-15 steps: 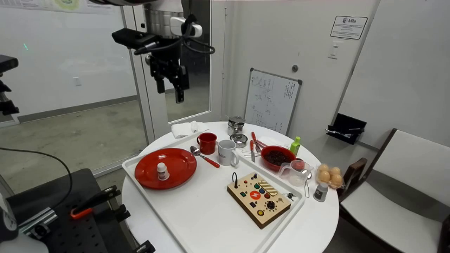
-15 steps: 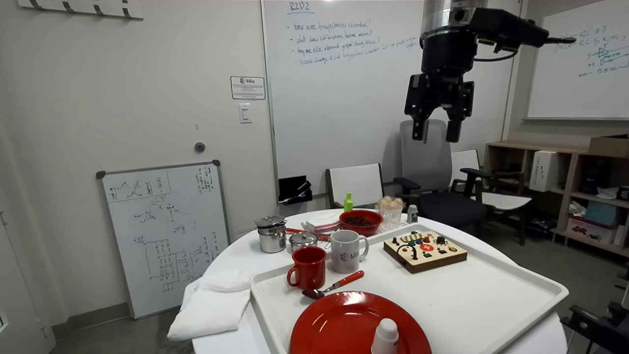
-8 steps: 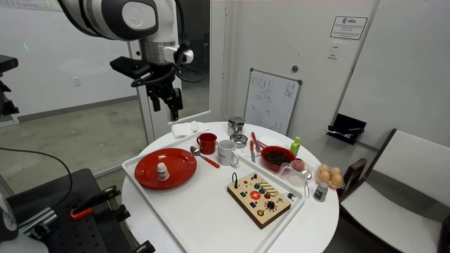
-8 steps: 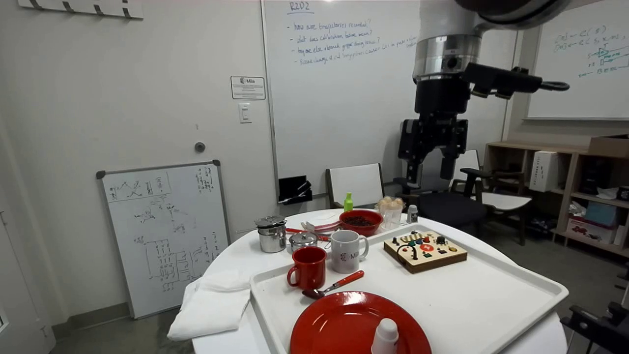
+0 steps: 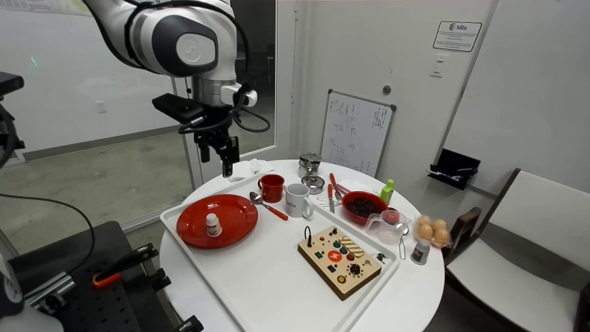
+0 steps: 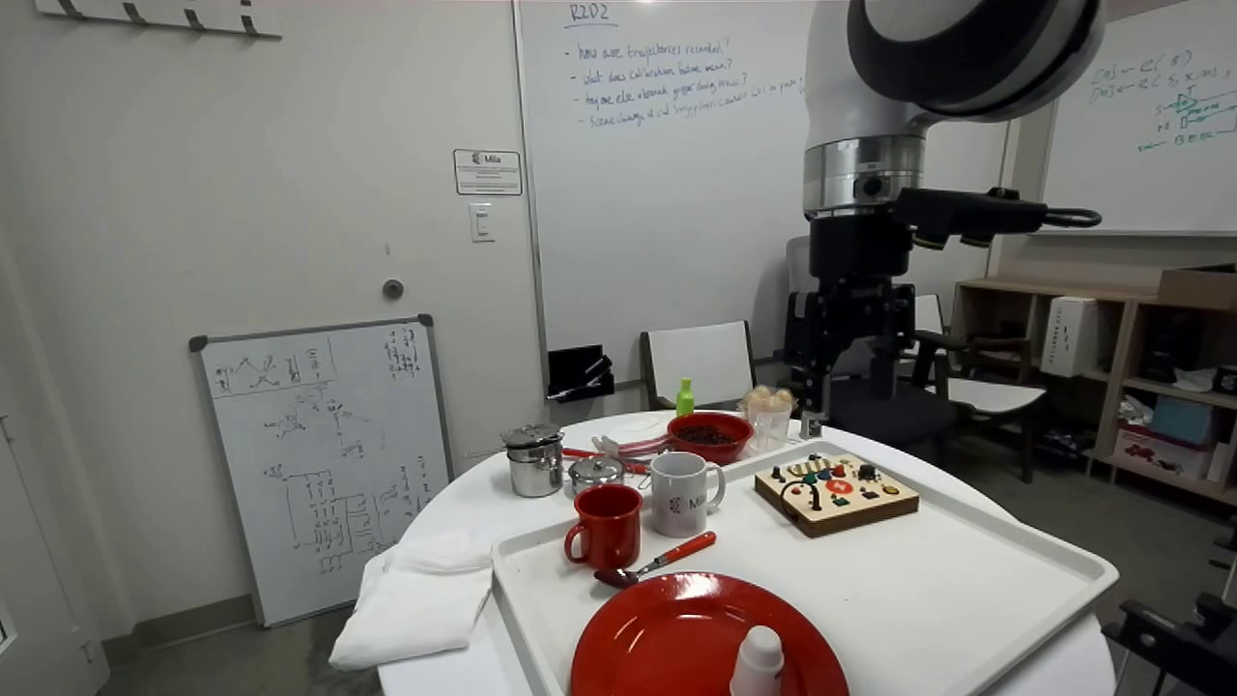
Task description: Turn the spoon to a vertical position
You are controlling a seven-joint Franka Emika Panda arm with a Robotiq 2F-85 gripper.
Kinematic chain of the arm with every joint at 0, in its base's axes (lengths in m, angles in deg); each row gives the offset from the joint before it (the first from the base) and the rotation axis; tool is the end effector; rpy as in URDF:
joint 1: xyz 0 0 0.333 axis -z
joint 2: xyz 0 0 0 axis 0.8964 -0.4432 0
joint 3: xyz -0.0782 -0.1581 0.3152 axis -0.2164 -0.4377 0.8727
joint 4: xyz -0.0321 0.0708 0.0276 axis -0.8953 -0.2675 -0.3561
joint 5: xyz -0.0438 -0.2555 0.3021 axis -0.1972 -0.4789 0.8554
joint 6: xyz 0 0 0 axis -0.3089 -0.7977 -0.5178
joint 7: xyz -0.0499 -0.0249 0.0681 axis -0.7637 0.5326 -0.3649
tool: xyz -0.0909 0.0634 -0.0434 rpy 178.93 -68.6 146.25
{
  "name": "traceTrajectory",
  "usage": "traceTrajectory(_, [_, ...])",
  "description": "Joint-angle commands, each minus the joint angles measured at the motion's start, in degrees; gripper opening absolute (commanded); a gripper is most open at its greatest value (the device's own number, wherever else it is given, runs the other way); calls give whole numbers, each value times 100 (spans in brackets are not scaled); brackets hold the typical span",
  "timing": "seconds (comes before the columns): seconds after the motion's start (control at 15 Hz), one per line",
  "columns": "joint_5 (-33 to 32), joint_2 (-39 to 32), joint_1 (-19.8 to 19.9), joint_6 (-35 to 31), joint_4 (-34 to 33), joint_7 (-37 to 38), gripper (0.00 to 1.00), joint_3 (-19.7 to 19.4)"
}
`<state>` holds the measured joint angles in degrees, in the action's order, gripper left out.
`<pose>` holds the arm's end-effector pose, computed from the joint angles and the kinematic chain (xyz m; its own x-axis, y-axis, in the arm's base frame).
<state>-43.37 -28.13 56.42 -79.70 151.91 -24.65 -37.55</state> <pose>0.4157 0.1232 0.2856 0.9955 0.0758 -0.0574 0.0743 -0.9969 -0.0275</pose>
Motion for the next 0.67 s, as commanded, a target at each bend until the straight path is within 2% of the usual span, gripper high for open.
traceTrajectory(0.0, [0,4,-35,12,-5,-3,100,-38])
traceTrajectory(0.2, [56,-84,-38,-8,-73,17,100,-36])
traceTrajectory(0.4, [-183,-387,-52,-228,-324,-100,100,-20])
traceTrajectory(0.6, [-31,-998,-61,56,-1004,-1261,100,8])
